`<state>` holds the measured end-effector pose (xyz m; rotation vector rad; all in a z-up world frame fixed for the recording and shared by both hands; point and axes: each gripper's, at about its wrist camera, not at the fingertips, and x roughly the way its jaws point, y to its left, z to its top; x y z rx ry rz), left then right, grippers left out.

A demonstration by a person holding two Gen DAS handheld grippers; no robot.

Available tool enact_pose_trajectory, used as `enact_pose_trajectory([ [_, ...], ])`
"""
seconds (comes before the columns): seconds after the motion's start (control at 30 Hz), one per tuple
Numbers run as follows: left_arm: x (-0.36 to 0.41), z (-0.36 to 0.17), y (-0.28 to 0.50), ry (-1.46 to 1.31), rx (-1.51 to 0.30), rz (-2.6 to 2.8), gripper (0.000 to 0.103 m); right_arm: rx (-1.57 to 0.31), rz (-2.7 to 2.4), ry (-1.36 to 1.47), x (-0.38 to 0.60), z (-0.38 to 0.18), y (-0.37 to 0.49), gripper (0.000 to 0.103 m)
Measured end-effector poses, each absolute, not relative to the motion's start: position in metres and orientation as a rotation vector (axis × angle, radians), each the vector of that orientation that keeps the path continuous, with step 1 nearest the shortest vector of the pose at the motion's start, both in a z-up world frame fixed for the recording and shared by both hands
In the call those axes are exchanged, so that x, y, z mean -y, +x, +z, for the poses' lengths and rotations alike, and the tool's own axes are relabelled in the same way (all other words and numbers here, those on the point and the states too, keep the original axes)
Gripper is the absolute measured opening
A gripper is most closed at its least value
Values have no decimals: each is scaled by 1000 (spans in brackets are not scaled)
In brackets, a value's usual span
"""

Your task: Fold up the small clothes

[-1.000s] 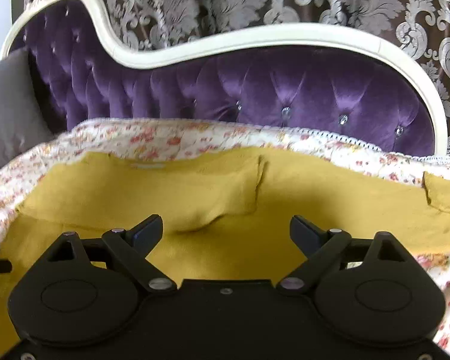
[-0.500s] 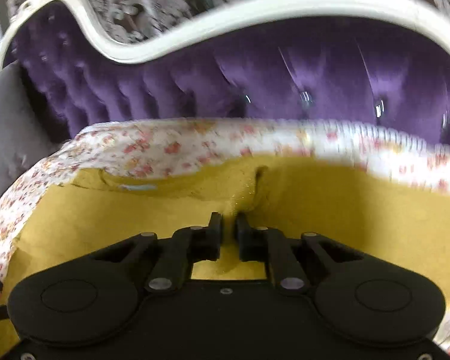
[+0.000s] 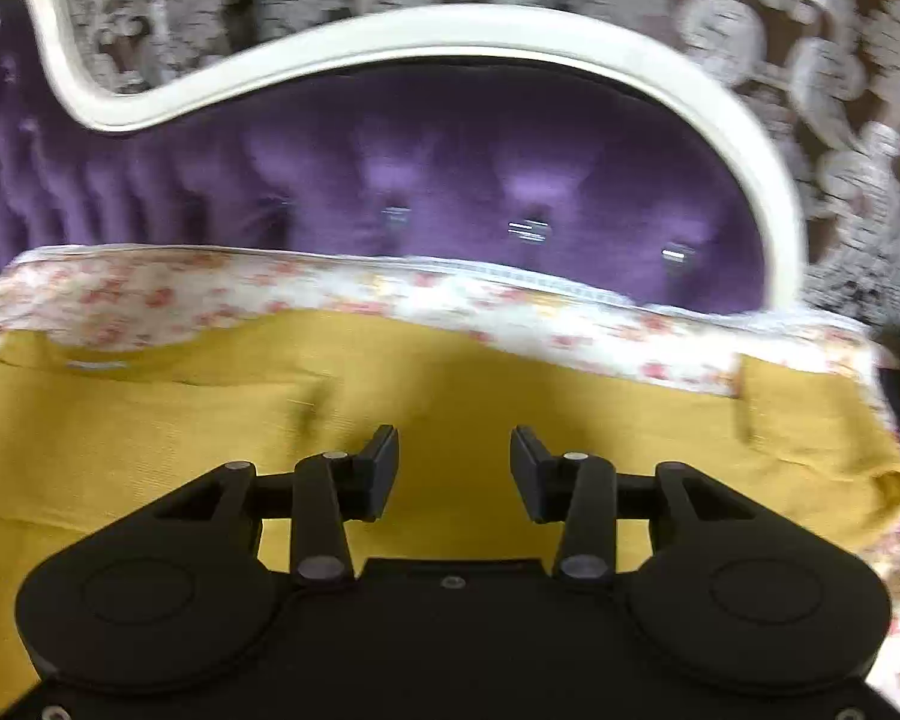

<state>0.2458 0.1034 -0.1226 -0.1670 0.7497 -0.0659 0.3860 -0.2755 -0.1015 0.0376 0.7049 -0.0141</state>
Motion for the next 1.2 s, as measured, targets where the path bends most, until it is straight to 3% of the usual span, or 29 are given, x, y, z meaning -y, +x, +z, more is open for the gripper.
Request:
enact_pose_trajectory([
  [0.3, -102, -123, 246, -158, -752, -60, 83, -680, -196, 8, 367, -106, 375, 57],
  [0.67, -104, -90, 259, -258, -723, -76, 82, -681, -158, -11, 384, -123, 390, 58],
  [0.9, -57, -60, 309, -165, -616, -150, 82, -675, -176, -24, 387, -136, 406, 58],
  [1.13, -7, -84, 361, -121, -675, -207, 82, -688, -169, -56, 393, -145, 415, 56],
  [1.2, 4, -93, 370, -100, -692, -219, 82, -692, -169, -60, 396, -146, 418, 50],
])
